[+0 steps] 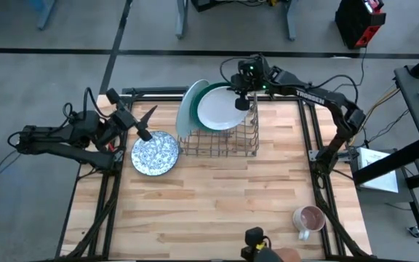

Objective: Sort dishes
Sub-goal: Put the white plate into the dish rack

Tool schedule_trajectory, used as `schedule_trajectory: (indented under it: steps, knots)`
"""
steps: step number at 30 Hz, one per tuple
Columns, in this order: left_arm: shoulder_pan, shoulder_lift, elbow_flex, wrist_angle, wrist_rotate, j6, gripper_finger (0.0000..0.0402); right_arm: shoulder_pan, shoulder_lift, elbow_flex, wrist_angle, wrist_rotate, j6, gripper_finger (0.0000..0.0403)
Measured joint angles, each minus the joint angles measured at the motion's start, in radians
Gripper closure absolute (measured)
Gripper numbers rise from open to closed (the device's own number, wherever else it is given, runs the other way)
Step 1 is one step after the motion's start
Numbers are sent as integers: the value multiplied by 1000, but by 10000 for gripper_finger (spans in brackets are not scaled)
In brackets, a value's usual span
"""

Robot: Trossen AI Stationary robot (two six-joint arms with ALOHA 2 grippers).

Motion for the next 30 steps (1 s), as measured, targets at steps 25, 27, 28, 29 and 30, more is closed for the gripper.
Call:
schedule_trajectory:
  steps: [25, 27, 28, 29, 30]
  knots:
    - [3, 0, 0, 0, 0, -8, 172, 51, -132, 0, -130, 18, -100, 400]
    - [3, 0, 0, 0, 0, -8, 172, 66, -144, 0, -135, 52, -99, 400]
    - [4, 0, 0, 1, 0, -8, 172, 76, -148, 0, -134, 79, -98, 400]
    - [4, 0, 0, 2, 0, -8, 172, 87, -149, 0, -134, 110, -99, 400]
    - [4, 0, 0, 6, 0, -8, 172, 98, -150, 0, -133, 136, -106, 400]
